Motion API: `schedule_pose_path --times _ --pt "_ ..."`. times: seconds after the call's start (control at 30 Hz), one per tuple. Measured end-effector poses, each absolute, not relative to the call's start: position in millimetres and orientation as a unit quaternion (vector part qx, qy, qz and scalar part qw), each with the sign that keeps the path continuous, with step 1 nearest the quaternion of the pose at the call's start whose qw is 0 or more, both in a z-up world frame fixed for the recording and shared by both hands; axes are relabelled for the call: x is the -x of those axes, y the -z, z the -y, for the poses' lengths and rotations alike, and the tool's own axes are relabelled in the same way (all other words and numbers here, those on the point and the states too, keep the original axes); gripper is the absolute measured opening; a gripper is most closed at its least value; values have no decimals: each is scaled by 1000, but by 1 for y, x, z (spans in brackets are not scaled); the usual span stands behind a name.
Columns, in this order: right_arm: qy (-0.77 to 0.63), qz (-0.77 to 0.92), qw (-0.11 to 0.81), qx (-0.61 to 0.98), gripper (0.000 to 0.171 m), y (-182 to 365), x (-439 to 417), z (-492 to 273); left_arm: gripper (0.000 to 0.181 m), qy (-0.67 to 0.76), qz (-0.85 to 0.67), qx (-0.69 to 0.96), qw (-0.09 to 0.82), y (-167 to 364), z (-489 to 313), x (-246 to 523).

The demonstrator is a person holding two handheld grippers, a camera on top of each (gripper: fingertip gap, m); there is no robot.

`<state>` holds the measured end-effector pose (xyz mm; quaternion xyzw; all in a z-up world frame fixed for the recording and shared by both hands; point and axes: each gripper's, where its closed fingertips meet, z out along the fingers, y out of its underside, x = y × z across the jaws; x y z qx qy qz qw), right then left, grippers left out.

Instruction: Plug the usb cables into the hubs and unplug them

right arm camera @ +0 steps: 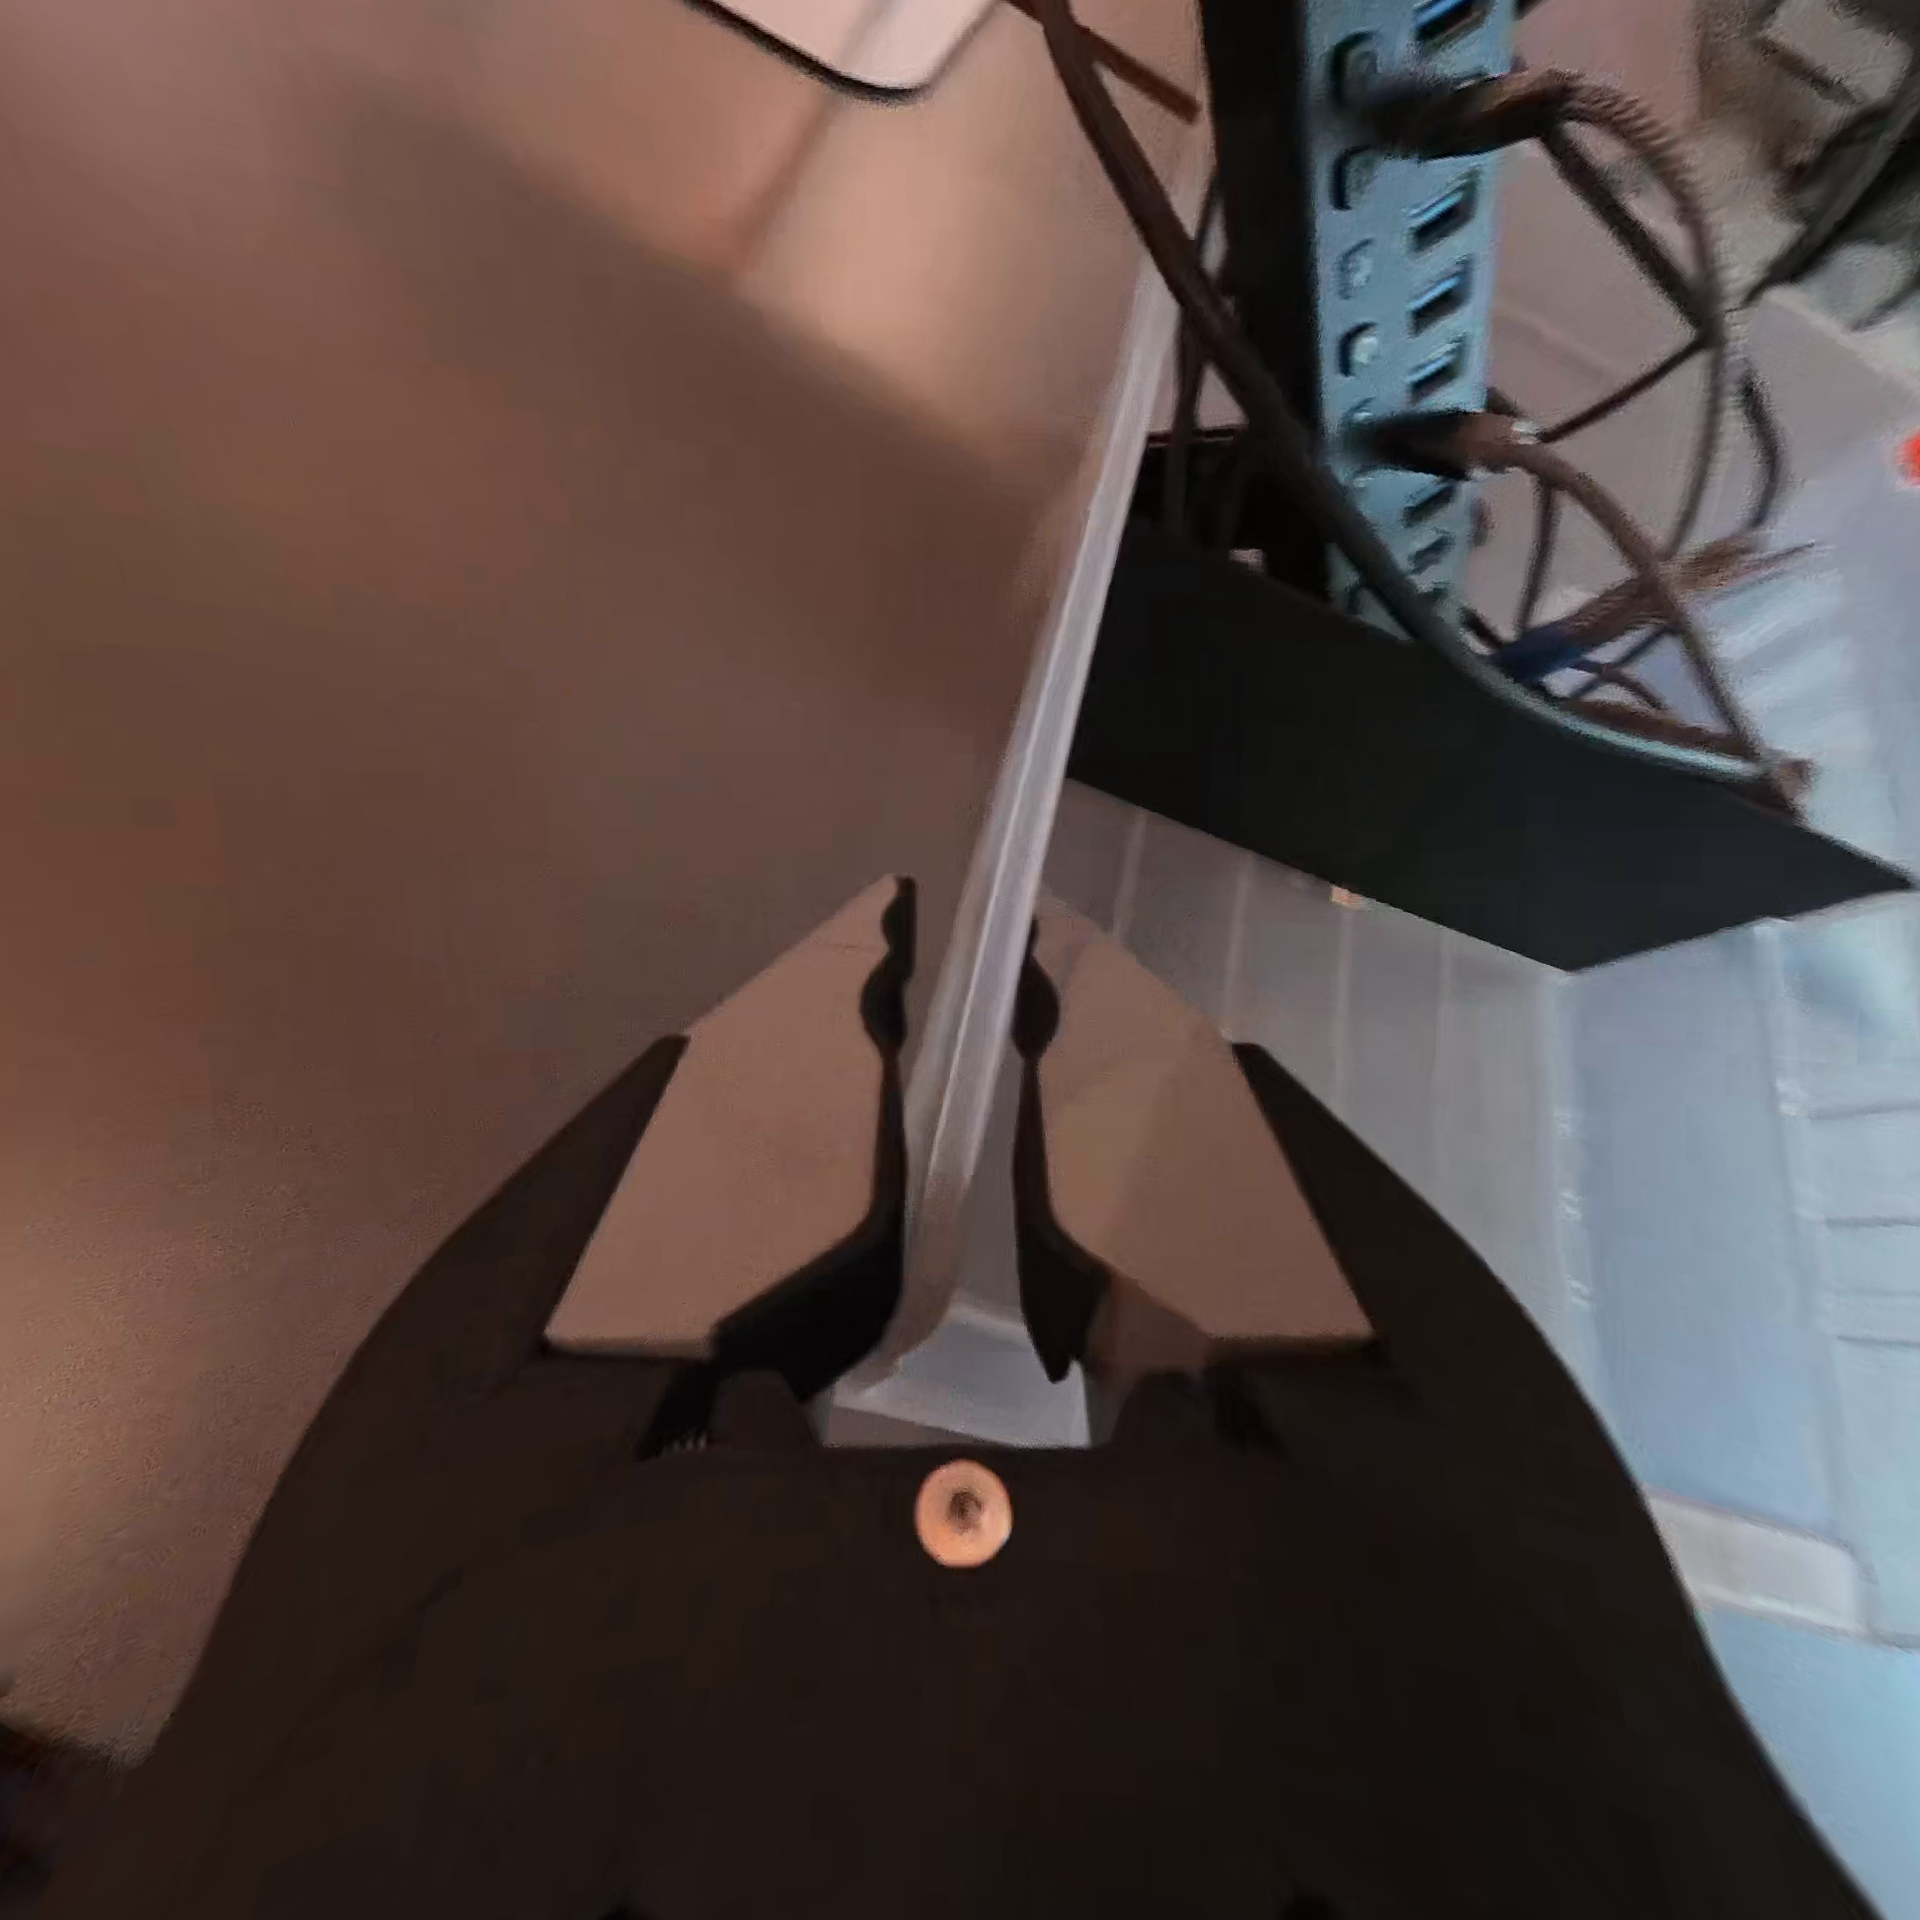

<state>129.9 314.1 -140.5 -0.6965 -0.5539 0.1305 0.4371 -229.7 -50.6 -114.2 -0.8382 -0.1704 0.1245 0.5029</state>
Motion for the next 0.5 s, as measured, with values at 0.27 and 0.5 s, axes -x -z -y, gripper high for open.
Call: schedule_pose_path --times 0.27,0.5 --pt "-138 599 402 679 19 143 -114 -244 4 -234 141 815 511 81 77 255" --pt "-165 618 394 660 10 142 -97 -214 12 -68 169 835 518 104 83 250"
